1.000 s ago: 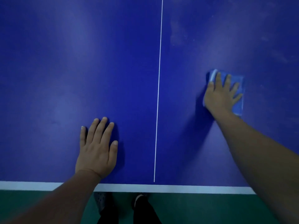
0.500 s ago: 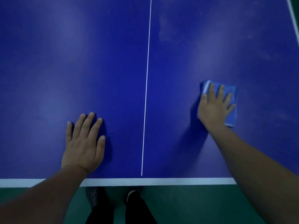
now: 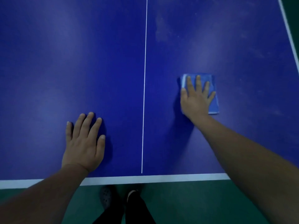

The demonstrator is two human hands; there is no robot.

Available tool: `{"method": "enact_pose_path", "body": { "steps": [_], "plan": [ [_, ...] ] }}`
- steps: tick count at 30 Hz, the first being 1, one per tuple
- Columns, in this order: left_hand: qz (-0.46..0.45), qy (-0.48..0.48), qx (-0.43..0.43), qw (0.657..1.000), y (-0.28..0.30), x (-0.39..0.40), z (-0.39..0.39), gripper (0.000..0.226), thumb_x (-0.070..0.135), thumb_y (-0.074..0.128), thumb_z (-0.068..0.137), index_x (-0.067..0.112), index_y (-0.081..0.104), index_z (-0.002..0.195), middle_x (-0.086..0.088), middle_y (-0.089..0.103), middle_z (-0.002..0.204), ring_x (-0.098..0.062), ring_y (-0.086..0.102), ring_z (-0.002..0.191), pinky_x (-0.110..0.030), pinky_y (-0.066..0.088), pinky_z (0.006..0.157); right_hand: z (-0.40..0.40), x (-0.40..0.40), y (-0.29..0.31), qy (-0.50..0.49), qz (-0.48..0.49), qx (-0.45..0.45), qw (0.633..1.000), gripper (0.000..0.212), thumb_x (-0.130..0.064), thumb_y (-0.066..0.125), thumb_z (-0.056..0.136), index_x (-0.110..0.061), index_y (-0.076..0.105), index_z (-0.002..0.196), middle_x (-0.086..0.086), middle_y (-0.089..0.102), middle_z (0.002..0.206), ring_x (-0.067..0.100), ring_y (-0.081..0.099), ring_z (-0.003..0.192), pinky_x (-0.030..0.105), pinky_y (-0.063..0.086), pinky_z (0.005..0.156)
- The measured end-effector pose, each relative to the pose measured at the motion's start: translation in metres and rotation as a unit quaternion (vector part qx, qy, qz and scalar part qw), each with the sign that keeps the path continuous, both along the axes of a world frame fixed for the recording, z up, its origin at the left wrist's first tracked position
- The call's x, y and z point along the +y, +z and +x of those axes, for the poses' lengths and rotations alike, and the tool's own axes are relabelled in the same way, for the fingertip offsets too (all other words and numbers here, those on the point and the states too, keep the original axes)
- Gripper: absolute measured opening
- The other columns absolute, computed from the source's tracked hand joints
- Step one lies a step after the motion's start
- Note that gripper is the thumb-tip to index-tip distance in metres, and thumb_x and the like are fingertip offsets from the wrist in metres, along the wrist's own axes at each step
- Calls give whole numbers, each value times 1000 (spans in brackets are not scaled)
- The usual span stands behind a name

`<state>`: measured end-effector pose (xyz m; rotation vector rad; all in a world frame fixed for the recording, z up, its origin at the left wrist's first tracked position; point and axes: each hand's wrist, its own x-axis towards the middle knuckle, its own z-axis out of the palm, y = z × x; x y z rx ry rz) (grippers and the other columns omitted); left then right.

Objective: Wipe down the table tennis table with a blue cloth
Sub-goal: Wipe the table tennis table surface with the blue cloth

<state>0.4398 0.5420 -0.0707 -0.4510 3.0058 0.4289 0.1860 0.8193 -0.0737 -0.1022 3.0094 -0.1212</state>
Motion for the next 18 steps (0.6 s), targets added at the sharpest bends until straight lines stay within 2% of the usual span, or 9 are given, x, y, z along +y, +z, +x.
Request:
{"method": "enact_pose_path", "body": {
  "steps": [2, 5, 7, 9, 11, 12, 14, 16, 18],
  "plan": [
    [-1, -1, -3, 1000, 0, 0, 1, 65, 42, 23, 97, 6, 45, 146, -15, 32, 158, -33, 19, 149, -59, 7, 120, 38, -34, -4, 96, 10, 16, 995, 57, -51, 27, 102, -38, 20, 157, -2, 12, 167, 36, 6, 153, 67, 3, 117],
    [4, -2, 3, 1000, -2, -1, 2, 65, 42, 22, 97, 7, 43, 147, -14, 30, 159, -32, 17, 149, -57, 4, 121, 142, -60, -13, 313, -16, 20, 950, 53, -50, 28, 103, -38, 28, 155, 1, 19, 166, 40, 10, 152, 68, 6, 116],
    [5, -3, 6, 1000, -4, -1, 3, 64, 42, 22, 97, 7, 42, 147, -14, 30, 159, -31, 16, 149, -55, 3, 121, 209, -44, -14, 351, -47, 1, 935, 51, -50, 31, 104, -38, 31, 154, -1, 19, 166, 38, 11, 152, 67, 6, 117],
    [4, 1, 7, 1000, -5, -2, 4, 64, 42, 21, 98, 8, 41, 148, -13, 29, 159, -30, 14, 150, -55, 2, 121, 234, -8, -12, 338, -36, -8, 940, 50, -49, 34, 103, -38, 37, 151, -1, 24, 165, 38, 17, 151, 68, 13, 116],
    [7, -1, 8, 1000, -6, -2, 5, 64, 42, 21, 98, 8, 41, 148, -13, 29, 159, -30, 14, 150, -55, 2, 121, 219, 36, -8, 264, -1, 3, 965, 50, -46, 38, 99, -32, 48, 146, 5, 37, 158, 43, 29, 146, 71, 24, 111],
    [8, 0, 10, 1000, -6, -2, 4, 63, 42, 21, 97, 8, 41, 147, -13, 29, 159, -30, 15, 149, -55, 2, 121, 204, 58, -5, 191, 20, 5, 981, 52, -46, 37, 98, -29, 49, 146, 7, 38, 158, 44, 31, 145, 71, 25, 110],
    [6, 0, 14, 1000, -6, -2, 3, 64, 43, 21, 97, 9, 41, 148, -13, 29, 159, -30, 15, 149, -56, 3, 121, 169, 100, 3, -6, 36, -13, 999, 54, -46, 31, 102, -32, 34, 154, 4, 23, 165, 38, 17, 151, 66, 15, 117],
    [3, -1, 14, 1000, -7, -2, 4, 65, 43, 20, 97, 10, 40, 148, -13, 29, 159, -30, 15, 150, -56, 3, 121, 144, 112, 6, -181, -1, -19, 983, 55, -50, 25, 105, -39, 14, 158, -2, 7, 168, 32, 2, 154, 62, 3, 120],
    [0, -2, 14, 1000, -8, -3, 4, 65, 44, 20, 97, 11, 39, 149, -12, 28, 159, -30, 14, 150, -56, 3, 121, 138, 78, 3, -263, -12, -15, 965, 57, -53, 21, 104, -40, 9, 158, -3, 3, 168, 33, 0, 153, 63, 1, 119]
  ]
}}
